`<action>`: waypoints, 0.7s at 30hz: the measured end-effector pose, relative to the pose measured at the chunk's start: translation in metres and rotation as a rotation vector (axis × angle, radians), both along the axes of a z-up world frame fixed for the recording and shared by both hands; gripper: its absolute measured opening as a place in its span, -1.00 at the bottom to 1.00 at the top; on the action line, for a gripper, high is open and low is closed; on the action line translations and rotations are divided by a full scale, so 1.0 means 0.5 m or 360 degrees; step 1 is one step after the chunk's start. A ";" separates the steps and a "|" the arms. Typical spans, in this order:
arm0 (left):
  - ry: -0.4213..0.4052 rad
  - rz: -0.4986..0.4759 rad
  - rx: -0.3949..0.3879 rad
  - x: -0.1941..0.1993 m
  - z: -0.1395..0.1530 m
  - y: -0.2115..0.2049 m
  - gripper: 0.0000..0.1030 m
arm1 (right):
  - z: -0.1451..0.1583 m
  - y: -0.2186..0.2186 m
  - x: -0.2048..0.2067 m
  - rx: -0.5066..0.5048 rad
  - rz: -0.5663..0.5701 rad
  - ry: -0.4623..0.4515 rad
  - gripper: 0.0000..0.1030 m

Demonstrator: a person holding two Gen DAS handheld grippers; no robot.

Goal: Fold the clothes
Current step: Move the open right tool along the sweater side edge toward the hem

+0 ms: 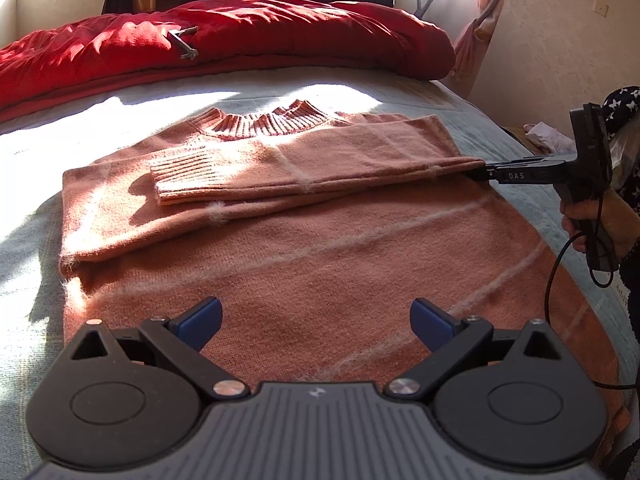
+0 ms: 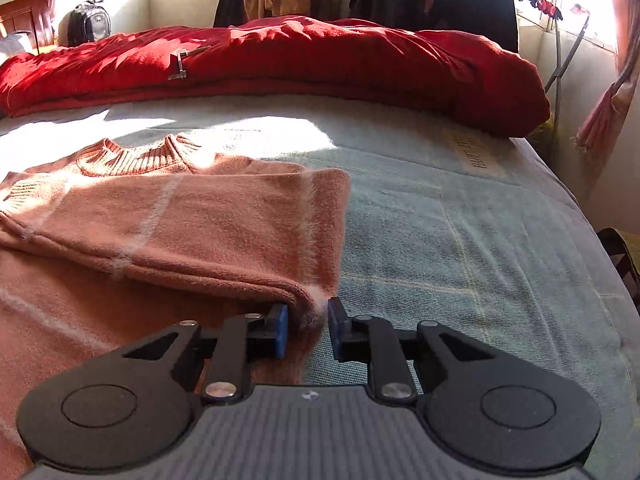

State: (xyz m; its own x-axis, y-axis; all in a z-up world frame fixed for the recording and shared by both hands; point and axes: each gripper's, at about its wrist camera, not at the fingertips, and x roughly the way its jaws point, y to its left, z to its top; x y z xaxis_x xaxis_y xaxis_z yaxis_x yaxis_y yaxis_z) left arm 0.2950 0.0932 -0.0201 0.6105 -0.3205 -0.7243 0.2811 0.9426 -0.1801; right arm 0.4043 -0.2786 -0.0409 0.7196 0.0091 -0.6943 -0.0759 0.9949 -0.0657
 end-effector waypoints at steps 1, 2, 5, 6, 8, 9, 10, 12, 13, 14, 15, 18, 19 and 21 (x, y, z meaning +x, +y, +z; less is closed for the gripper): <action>0.0003 0.0005 -0.0005 0.001 -0.002 0.003 0.93 | -0.006 -0.010 -0.002 0.0028 -0.0036 0.0009 -0.55; 0.0006 0.0005 -0.0010 0.002 -0.003 0.005 0.93 | -0.013 -0.023 -0.004 0.0087 -0.0070 0.0027 -0.55; 0.0006 -0.0007 -0.0018 0.002 -0.007 0.007 0.93 | -0.013 -0.041 -0.019 0.0194 -0.0096 0.0025 -0.45; 0.0005 -0.0008 -0.0024 0.003 -0.008 0.009 0.93 | -0.007 -0.042 -0.024 0.0200 -0.0093 0.0029 -0.39; 0.0004 -0.0008 -0.0037 0.004 -0.010 0.012 0.93 | 0.010 -0.038 -0.031 0.0159 -0.0087 0.0058 -0.38; 0.0003 -0.0004 -0.0043 0.005 -0.011 0.014 0.93 | 0.020 -0.035 -0.034 0.0120 -0.0091 0.0064 -0.38; 0.0002 -0.0001 -0.0046 0.006 -0.012 0.015 0.93 | 0.030 -0.032 -0.036 0.0079 -0.0100 0.0060 -0.38; 0.0000 0.0005 -0.0050 0.010 -0.013 0.017 0.93 | 0.054 -0.029 -0.036 0.0077 -0.0100 0.0023 -0.38; -0.0001 0.0006 -0.0052 0.011 -0.013 0.017 0.93 | 0.067 -0.026 -0.034 0.0094 -0.0098 -0.0003 -0.39; -0.0002 0.0007 -0.0054 0.013 -0.013 0.018 0.93 | 0.078 -0.019 -0.030 0.0108 -0.0090 -0.0035 -0.39; -0.0003 0.0008 -0.0056 0.013 -0.013 0.018 0.93 | 0.087 -0.008 -0.021 0.0122 -0.0061 -0.0072 -0.39; 0.0004 0.0015 -0.0058 0.015 -0.016 0.019 0.93 | 0.082 0.043 0.016 0.0106 0.0041 -0.0097 -0.39; 0.0007 0.0018 -0.0057 0.015 -0.017 0.021 0.93 | 0.069 0.059 0.027 0.0088 0.0069 -0.0075 -0.39; 0.0011 0.0020 -0.0057 0.015 -0.018 0.023 0.93 | 0.032 0.083 0.042 0.0043 0.0108 0.0003 -0.39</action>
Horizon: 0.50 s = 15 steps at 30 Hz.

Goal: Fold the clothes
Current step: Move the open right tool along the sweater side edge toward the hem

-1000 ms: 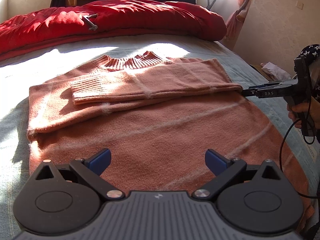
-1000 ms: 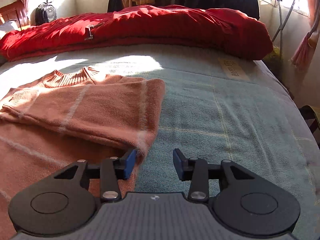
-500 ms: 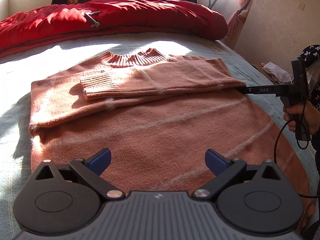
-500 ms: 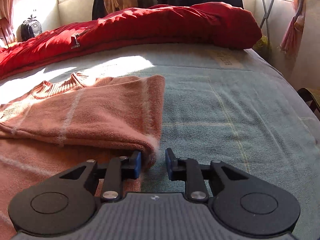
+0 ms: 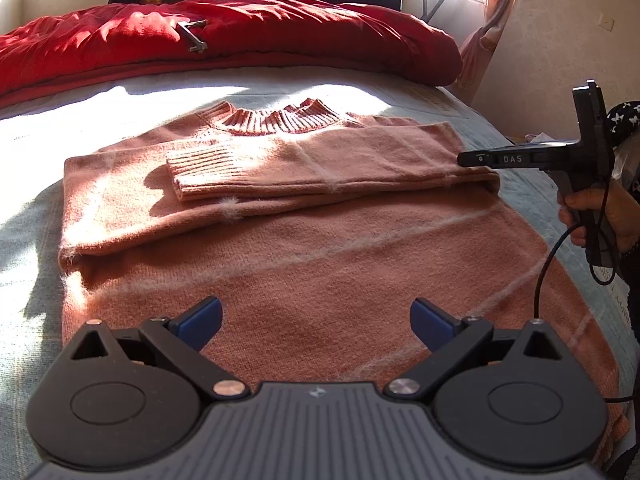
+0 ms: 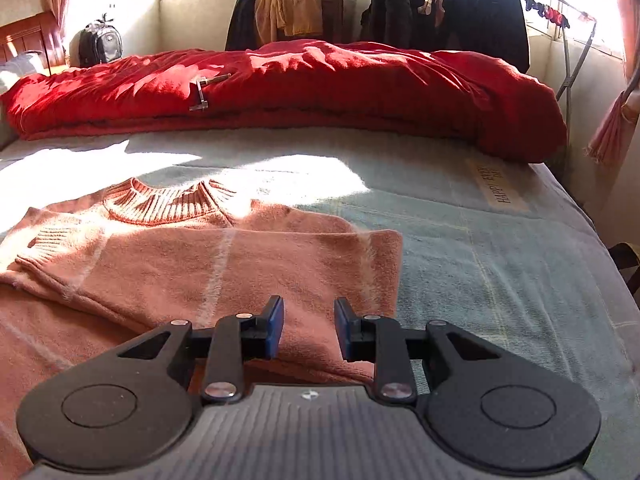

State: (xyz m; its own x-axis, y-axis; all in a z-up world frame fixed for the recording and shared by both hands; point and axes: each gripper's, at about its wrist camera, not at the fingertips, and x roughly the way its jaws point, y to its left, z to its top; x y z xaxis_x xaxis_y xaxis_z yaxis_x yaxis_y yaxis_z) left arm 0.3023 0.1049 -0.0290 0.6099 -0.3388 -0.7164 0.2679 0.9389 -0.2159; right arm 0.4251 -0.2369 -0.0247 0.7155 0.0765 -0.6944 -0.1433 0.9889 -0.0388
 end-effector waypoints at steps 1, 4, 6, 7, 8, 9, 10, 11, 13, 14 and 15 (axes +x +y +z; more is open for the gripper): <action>0.0004 -0.0003 0.0000 0.001 0.000 0.002 0.93 | -0.023 0.005 0.002 -0.0016 -0.0002 0.0050 -0.40; 0.0000 -0.0021 0.0030 0.010 0.002 0.002 0.93 | -0.042 -0.002 -0.018 0.0032 -0.0033 0.0033 -0.39; -0.0013 -0.0034 0.0048 0.018 0.005 0.000 0.93 | -0.019 -0.005 -0.025 0.0046 -0.0012 0.0031 -0.40; -0.0021 -0.0039 0.0045 0.022 0.006 -0.002 0.93 | -0.006 -0.009 -0.023 0.0054 -0.0011 0.0014 -0.40; -0.0028 -0.0042 0.0041 0.026 0.007 -0.004 0.93 | 0.005 -0.013 -0.020 0.0057 -0.0020 -0.0010 -0.41; -0.0034 -0.0046 0.0037 0.029 0.008 -0.008 0.93 | 0.015 -0.016 -0.014 0.0044 -0.0037 -0.0036 -0.40; -0.0037 -0.0051 0.0031 0.031 0.008 -0.012 0.93 | 0.022 -0.022 -0.002 0.0017 -0.0061 -0.0060 -0.40; -0.0038 -0.0058 0.0024 0.031 0.007 -0.016 0.93 | 0.025 -0.029 0.015 0.0004 -0.0087 -0.0076 -0.40; -0.0033 -0.0073 0.0010 0.029 0.004 -0.023 0.93 | 0.017 -0.047 0.055 0.0033 -0.0134 -0.0073 -0.41; -0.0028 -0.0075 0.0010 0.028 0.002 -0.024 0.93 | 0.006 -0.056 0.077 0.0042 -0.0163 -0.0061 -0.41; -0.0024 -0.0073 0.0012 0.027 0.000 -0.025 0.93 | -0.005 -0.063 0.097 0.0047 -0.0187 -0.0044 -0.40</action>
